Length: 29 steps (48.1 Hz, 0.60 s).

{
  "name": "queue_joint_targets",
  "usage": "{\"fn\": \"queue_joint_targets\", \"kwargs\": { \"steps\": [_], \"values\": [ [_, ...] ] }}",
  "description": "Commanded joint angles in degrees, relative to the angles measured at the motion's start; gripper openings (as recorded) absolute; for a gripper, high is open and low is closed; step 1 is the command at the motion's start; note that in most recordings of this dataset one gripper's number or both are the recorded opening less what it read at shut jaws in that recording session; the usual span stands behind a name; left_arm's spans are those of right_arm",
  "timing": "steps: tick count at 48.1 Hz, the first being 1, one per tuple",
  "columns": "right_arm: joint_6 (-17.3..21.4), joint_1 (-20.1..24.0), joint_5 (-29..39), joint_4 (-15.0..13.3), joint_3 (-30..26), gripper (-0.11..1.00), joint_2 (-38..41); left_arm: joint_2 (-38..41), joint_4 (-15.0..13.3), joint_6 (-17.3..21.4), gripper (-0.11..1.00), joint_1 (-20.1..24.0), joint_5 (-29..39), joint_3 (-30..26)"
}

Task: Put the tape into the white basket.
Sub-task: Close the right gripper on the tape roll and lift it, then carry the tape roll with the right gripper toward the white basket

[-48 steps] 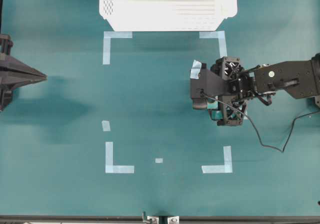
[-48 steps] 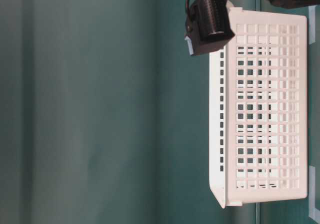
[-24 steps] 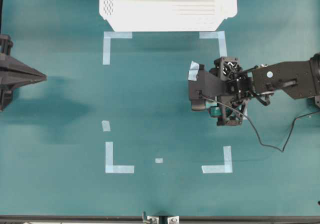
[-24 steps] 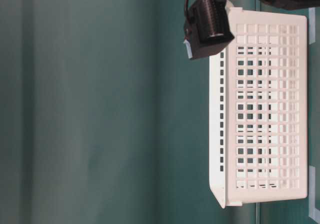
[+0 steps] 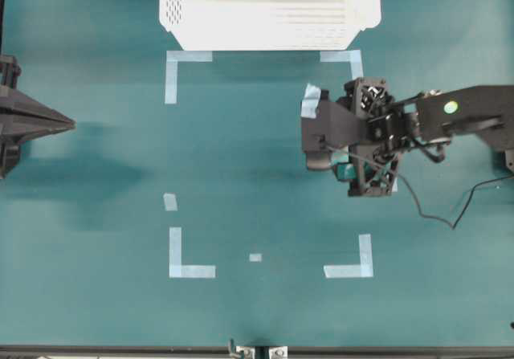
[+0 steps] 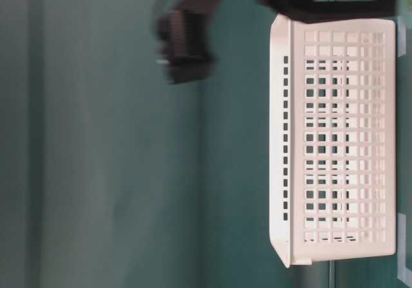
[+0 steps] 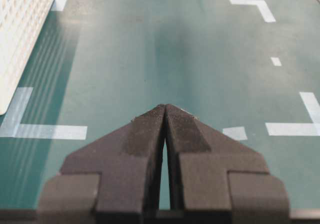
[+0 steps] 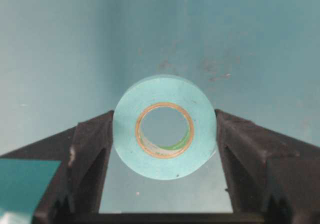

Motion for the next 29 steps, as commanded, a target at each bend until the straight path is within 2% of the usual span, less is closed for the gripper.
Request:
{"fn": "queue_joint_targets", "kwargs": {
  "steps": [1, 13, 29],
  "values": [
    [0.0, 0.0, 3.1, -0.1, -2.6, 0.68, -3.6, 0.5, 0.1, -0.1, -0.11, -0.1, -0.5, -0.7],
    [0.0, 0.1, 10.6, 0.0, -6.6, 0.68, -7.5, 0.5, 0.1, -0.2, -0.11, -0.2, -0.5, -0.7],
    [-0.1, 0.4, 15.7, 0.0, -11.3, 0.68, -7.8, 0.4, 0.1, -0.2, -0.11, -0.2, -0.5, -0.7]
  ]
}}
